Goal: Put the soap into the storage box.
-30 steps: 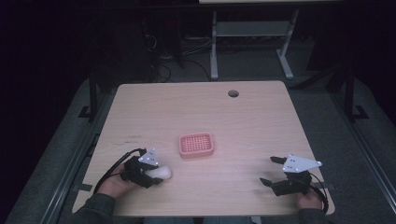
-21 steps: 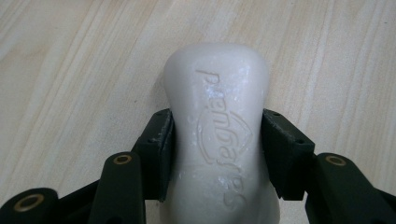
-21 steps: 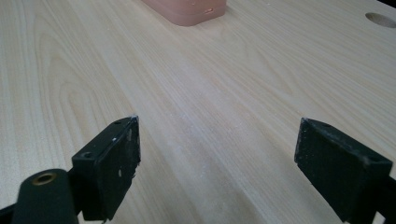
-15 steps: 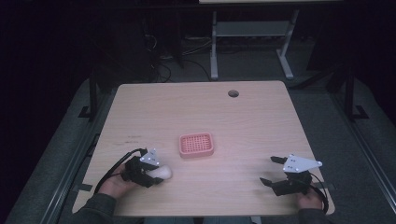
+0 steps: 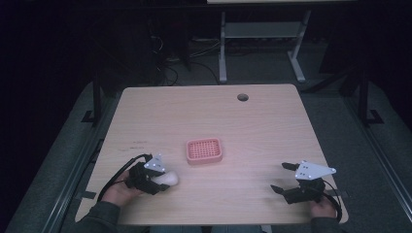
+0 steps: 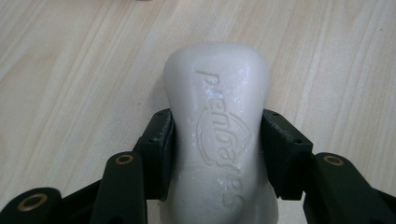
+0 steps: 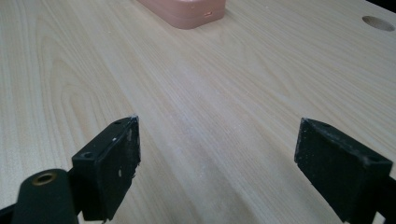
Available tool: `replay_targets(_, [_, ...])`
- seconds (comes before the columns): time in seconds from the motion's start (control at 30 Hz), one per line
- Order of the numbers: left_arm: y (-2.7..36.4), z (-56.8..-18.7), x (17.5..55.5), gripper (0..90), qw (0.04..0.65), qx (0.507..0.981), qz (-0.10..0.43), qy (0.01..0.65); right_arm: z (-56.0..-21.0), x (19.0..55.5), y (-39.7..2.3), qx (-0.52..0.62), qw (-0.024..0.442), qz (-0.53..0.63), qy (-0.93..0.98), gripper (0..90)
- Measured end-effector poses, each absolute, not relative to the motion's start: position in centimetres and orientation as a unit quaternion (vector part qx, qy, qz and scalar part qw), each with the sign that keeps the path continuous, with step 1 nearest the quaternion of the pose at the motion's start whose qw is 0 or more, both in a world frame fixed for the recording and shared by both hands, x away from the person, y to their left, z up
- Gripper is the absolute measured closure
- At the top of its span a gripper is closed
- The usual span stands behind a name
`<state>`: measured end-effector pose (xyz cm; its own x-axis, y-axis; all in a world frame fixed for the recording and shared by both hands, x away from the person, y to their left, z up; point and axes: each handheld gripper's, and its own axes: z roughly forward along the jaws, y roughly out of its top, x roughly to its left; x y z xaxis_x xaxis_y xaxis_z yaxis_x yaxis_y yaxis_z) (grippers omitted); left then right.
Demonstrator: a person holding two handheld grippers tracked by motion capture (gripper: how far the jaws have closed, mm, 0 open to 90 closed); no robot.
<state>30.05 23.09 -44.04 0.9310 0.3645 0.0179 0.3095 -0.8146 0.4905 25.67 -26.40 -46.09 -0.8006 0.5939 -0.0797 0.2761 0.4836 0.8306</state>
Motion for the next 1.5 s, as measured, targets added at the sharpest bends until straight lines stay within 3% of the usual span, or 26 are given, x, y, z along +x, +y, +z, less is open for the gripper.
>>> replay_targets(1.5, [21.2, -40.7, 33.3, 49.1, 0.241, 0.957, 0.051, 0.154, -46.1, 25.5, -27.2, 0.276, 0.168, 0.461, 0.826, 13.6])
